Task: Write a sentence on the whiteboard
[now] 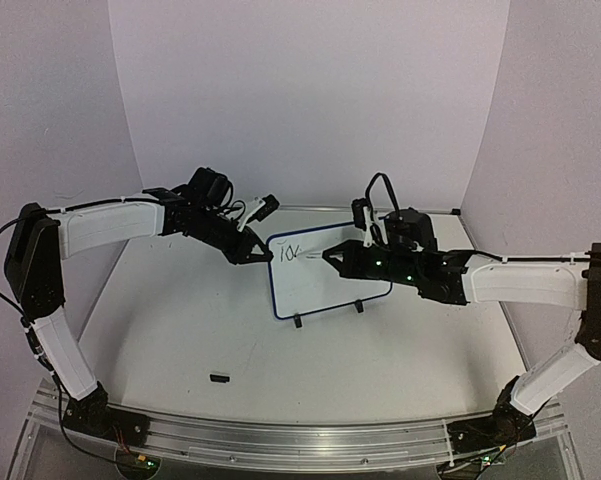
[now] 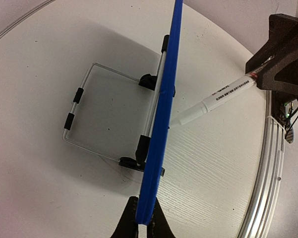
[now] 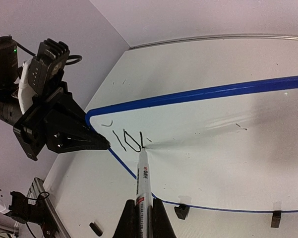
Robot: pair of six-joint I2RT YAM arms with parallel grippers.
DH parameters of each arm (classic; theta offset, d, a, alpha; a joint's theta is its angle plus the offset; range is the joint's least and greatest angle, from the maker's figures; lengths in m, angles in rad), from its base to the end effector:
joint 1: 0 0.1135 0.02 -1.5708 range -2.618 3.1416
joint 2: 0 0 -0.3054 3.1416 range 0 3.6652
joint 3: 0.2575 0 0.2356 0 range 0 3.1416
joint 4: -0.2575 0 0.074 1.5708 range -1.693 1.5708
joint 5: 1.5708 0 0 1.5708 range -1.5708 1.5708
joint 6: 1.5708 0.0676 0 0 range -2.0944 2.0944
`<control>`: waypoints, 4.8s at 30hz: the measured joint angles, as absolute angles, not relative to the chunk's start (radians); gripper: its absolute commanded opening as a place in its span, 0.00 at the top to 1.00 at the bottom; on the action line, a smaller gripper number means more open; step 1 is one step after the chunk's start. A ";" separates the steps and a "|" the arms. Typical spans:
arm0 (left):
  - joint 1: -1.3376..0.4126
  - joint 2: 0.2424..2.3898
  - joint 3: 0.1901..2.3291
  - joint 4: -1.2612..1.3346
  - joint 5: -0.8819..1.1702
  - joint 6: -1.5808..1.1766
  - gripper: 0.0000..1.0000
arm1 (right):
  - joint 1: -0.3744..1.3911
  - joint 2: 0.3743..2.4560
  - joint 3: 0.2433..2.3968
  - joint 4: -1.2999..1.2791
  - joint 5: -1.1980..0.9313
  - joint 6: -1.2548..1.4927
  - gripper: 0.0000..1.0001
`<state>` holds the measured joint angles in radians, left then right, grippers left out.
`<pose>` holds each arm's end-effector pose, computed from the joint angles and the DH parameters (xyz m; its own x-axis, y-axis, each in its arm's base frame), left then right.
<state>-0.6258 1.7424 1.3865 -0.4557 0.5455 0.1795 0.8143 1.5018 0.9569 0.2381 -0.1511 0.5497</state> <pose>0.3015 -0.2612 0.2957 -0.4374 0.5044 -0.7445 0.8825 0.4000 -0.2474 0.2391 0.2682 0.3089 -0.6038 0.1127 -0.7891 -0.5887 0.6044 0.5368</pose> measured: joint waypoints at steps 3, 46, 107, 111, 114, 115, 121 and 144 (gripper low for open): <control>-0.626 1.742 1.386 -0.456 0.545 0.179 1.00 | 0.814 1.502 0.957 0.236 -0.150 0.550 1.00; -0.627 1.742 1.387 -0.456 0.542 0.179 1.00 | 0.814 1.481 1.010 0.197 -0.097 0.503 1.00; -0.630 1.742 1.387 -0.456 0.538 0.183 1.00 | 0.814 1.405 0.921 0.192 -0.038 0.517 1.00; -0.630 1.742 1.387 -0.456 0.538 0.183 1.00 | 0.814 1.375 0.916 0.194 -0.038 0.517 1.00; -0.631 1.742 1.387 -0.456 0.537 0.183 1.00 | 0.813 1.374 0.915 0.194 -0.038 0.518 1.00; -0.631 1.742 1.387 -0.456 0.537 0.183 1.00 | 0.813 1.374 0.914 0.194 -0.039 0.518 1.00; -0.637 1.742 1.388 -0.455 0.530 0.184 1.00 | 0.807 1.381 0.914 0.197 -0.042 0.521 1.00; -0.643 1.742 1.393 -0.463 0.519 0.185 1.00 | 0.794 1.428 0.914 0.239 -0.076 0.524 1.00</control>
<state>-0.6426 1.7424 1.3930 -0.4625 0.5194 0.1848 0.7944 1.4284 0.9142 0.2388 -0.0764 0.5243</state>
